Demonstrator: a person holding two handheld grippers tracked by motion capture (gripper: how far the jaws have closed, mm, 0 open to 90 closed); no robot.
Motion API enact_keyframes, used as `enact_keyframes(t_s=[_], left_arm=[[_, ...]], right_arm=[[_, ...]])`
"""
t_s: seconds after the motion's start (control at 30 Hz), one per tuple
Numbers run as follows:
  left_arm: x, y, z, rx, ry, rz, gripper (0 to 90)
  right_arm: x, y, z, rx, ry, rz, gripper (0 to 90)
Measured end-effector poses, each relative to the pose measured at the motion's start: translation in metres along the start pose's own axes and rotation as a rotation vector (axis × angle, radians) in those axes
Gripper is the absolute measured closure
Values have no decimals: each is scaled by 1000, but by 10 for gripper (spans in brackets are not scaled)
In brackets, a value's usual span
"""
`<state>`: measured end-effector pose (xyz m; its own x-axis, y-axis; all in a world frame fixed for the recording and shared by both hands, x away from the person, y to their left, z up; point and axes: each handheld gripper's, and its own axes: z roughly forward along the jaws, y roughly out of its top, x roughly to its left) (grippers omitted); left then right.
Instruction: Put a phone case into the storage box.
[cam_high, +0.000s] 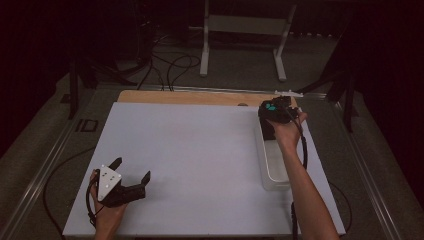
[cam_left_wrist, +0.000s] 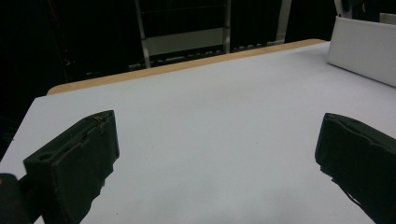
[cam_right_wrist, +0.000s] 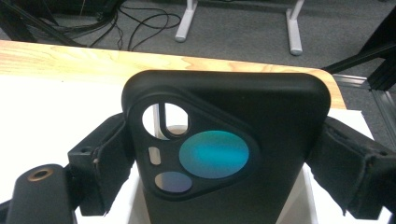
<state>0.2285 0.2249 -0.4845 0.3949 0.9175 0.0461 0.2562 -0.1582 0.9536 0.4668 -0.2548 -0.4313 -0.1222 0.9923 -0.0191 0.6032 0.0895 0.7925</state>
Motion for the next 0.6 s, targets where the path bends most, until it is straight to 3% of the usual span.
enact_keyframes(t_s=[0.3,0.6], left_arm=[[0,0,0,1,-1,-1,1],[0,0,0,4,-3,1,1]], right_arm=[[-3,1,-1,-15,34,21,84],[-10,5,-15,-61,64,39,83]])
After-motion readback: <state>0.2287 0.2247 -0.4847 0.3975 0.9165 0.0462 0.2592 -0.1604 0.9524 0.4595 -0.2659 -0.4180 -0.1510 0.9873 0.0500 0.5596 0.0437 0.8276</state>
